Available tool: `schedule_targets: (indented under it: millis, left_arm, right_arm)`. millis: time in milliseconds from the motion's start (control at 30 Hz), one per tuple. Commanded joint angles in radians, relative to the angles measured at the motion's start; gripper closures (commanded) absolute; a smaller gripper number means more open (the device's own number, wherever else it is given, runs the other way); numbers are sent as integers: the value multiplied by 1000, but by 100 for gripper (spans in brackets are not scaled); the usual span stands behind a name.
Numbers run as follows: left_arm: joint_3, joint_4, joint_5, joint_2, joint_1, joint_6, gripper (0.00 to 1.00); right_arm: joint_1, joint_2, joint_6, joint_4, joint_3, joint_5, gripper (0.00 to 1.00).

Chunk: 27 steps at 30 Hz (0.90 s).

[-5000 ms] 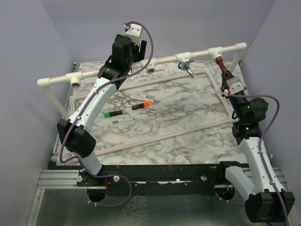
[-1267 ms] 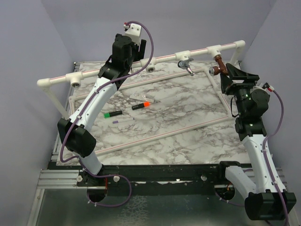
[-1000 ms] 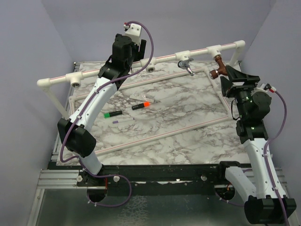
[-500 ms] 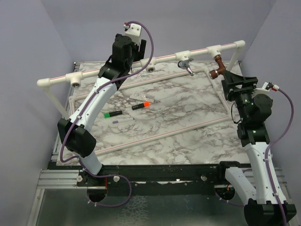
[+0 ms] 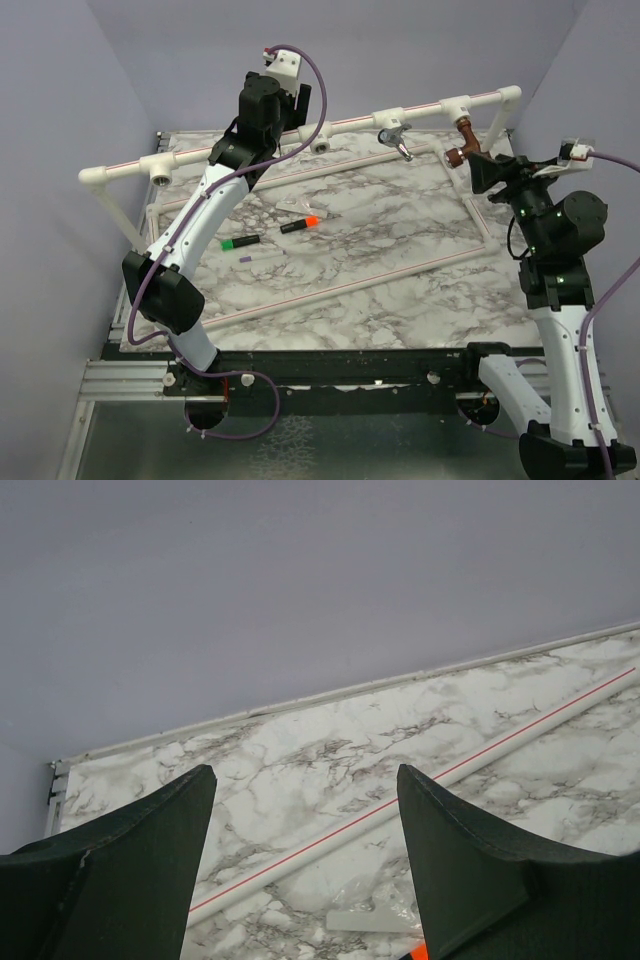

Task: Install the water faucets

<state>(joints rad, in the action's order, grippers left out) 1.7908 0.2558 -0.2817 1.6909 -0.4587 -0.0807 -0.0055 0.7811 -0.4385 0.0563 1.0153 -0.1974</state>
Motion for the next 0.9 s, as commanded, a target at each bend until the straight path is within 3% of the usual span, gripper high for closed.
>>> schedule_targets:
  millis: [0, 400, 700, 867]
  left_arm:
    - [-23, 73, 1, 21, -28, -5, 25]
    - [-19, 69, 15, 51, -28, -3, 25]
    - [-24, 69, 53, 64, -28, 25, 25]
    - [-20, 79, 64, 74, -35, 36, 25]
  right_arm:
    - [6, 4, 524, 121, 65, -69, 33]
    - [103, 29, 1236, 274, 113, -173, 31]
    - [116, -19, 1690, 256, 24, -35, 30]
    - [122, -15, 1856, 227, -17, 18, 30]
